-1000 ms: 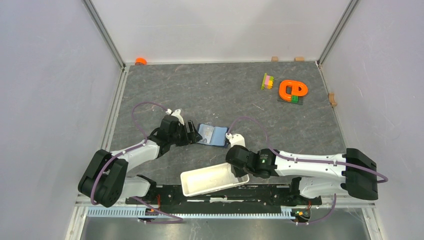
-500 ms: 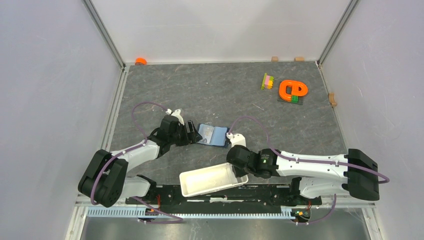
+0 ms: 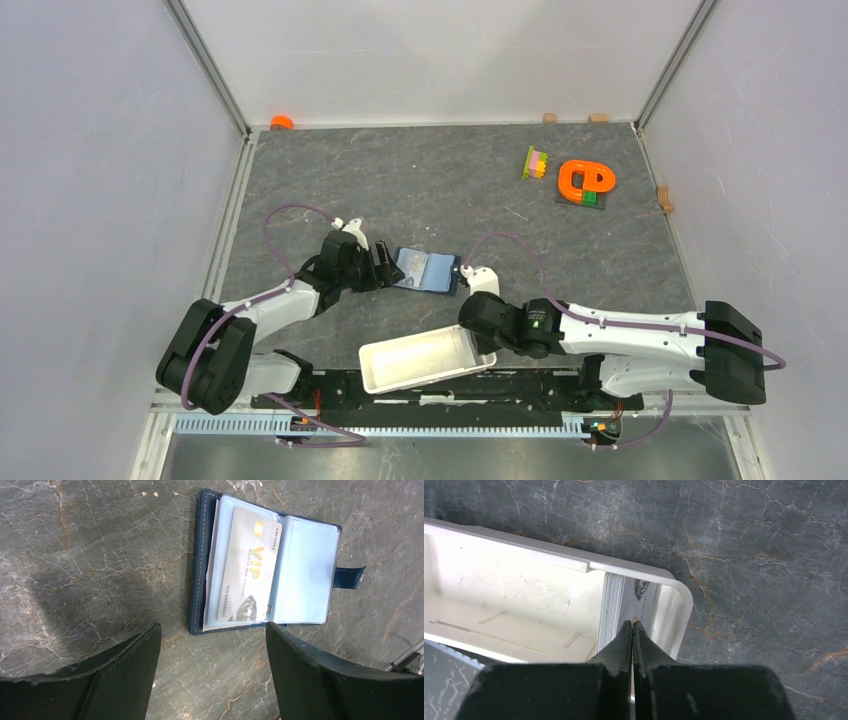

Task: Put the credit cards into the card holder
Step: Pick up the credit card from the storage box.

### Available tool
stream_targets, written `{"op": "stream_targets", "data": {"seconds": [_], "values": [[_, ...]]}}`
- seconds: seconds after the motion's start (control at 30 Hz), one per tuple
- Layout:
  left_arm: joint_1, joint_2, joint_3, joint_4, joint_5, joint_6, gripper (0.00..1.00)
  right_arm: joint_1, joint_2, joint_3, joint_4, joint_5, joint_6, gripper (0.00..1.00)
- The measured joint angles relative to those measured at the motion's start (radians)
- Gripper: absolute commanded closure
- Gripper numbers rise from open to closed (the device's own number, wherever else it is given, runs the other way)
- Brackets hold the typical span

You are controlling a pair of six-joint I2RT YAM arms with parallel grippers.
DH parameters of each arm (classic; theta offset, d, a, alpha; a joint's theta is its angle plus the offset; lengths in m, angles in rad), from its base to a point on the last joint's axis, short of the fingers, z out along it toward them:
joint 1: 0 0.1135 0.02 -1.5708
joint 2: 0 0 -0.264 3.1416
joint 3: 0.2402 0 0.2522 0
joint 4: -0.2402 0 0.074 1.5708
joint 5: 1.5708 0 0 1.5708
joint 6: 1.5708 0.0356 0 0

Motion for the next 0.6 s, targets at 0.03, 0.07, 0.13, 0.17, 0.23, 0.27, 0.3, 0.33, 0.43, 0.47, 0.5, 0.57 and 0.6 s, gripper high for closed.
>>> {"op": "stream_targets", "data": {"seconds": [0.03, 0.07, 0.13, 0.17, 0.23, 0.27, 0.3, 0.33, 0.43, 0.47, 0.5, 0.57, 0.6], "values": [[0.000, 0.000, 0.000, 0.000, 0.000, 0.000, 0.17, 0.000, 0.000, -0.001, 0.000, 0.000, 0.000, 0.94], [0.000, 0.000, 0.000, 0.000, 0.000, 0.000, 0.17, 0.000, 0.000, -0.001, 0.001, -0.002, -0.001, 0.89], [0.000, 0.000, 0.000, 0.000, 0.000, 0.000, 0.17, 0.000, 0.000, -0.001, 0.005, -0.005, -0.001, 0.76], [0.000, 0.000, 0.000, 0.000, 0.000, 0.000, 0.17, 0.000, 0.000, -0.001, 0.008, -0.008, 0.000, 0.67], [0.000, 0.000, 0.000, 0.000, 0.000, 0.000, 0.17, 0.000, -0.003, -0.001, 0.021, -0.014, 0.000, 0.54], [0.000, 0.000, 0.000, 0.000, 0.000, 0.000, 0.17, 0.000, -0.006, -0.001, 0.026, -0.017, 0.002, 0.48], [0.000, 0.000, 0.000, 0.000, 0.000, 0.000, 0.17, 0.000, -0.010, -0.002, 0.031, -0.019, 0.000, 0.44], [0.000, 0.000, 0.000, 0.000, 0.000, 0.000, 0.17, 0.000, -0.014, -0.002, 0.037, -0.020, 0.001, 0.40], [0.000, 0.000, 0.000, 0.000, 0.000, 0.000, 0.17, 0.000, -0.013, -0.003, 0.044, -0.022, 0.000, 0.33], [0.000, 0.000, 0.000, 0.000, 0.000, 0.000, 0.17, 0.000, -0.007, -0.003, 0.045, -0.022, -0.001, 0.32], [0.000, 0.000, 0.000, 0.001, 0.000, 0.000, 0.17, 0.001, 0.006, -0.003, 0.045, -0.021, -0.001, 0.30], [0.000, 0.001, 0.000, 0.002, 0.000, 0.000, 0.17, 0.005, 0.043, -0.003, 0.049, -0.021, 0.001, 0.28], [0.000, 0.001, 0.000, 0.002, 0.000, 0.000, 0.17, 0.008, 0.060, -0.003, 0.049, -0.020, 0.001, 0.27]]}}
